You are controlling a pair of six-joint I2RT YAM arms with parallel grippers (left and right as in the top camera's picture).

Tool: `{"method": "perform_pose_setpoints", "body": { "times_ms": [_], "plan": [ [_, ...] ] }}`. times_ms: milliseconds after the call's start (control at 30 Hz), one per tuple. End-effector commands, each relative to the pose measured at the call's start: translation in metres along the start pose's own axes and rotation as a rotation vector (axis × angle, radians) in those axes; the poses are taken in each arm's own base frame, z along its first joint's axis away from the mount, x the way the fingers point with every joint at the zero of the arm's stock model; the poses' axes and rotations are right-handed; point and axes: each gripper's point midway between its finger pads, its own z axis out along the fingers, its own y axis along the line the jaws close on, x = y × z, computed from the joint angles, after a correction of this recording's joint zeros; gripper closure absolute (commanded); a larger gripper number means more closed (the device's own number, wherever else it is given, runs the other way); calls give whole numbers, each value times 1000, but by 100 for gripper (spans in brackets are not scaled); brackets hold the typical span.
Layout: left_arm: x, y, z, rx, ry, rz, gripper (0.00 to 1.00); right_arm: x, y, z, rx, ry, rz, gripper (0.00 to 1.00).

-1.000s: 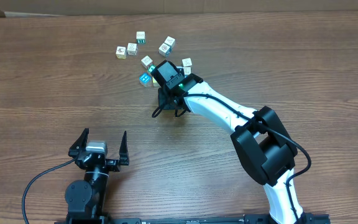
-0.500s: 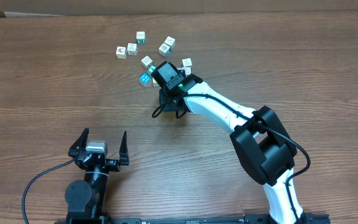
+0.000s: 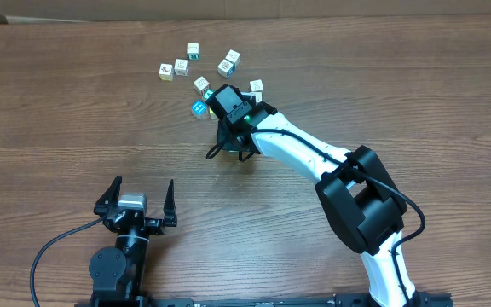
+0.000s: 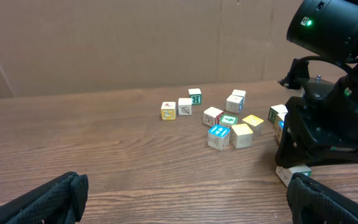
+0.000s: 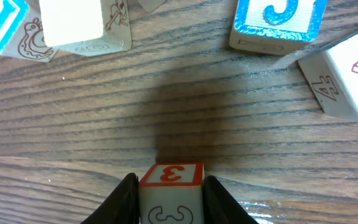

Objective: Form a circle

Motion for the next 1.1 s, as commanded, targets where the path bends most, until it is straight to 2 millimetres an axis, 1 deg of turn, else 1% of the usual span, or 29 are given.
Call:
{"method": "perform_pose_setpoints", "body": {
  "times_ms": [0,200,267,400,533,633,967,1067],
  "plan": [
    [0,0,0,-2,-6,13,0,5,-2,8,16,4,10,71],
    [0,0,0,-2,-6,13,0,3,-2,8,17,-1,8,70],
    [0,0,0,-2,-6,13,0,3,-2,8,20,-5,9,67],
    [0,0,0,-2,-6,13,0,-1,-5,8,38,-23,9,67],
    [0,0,0,-2,-6,13,1,0,-4,8,33,-19,8,67],
    [0,0,0,-2,-6,13,0,3,-4,8,29,-7,8,64],
    [0,0,0,-2,-6,13,0,3,-4,8,30,-6,7,64],
    [0,0,0,-2,-6,13,1,3,-4,8,30,-6,7,62]
  ]
}}
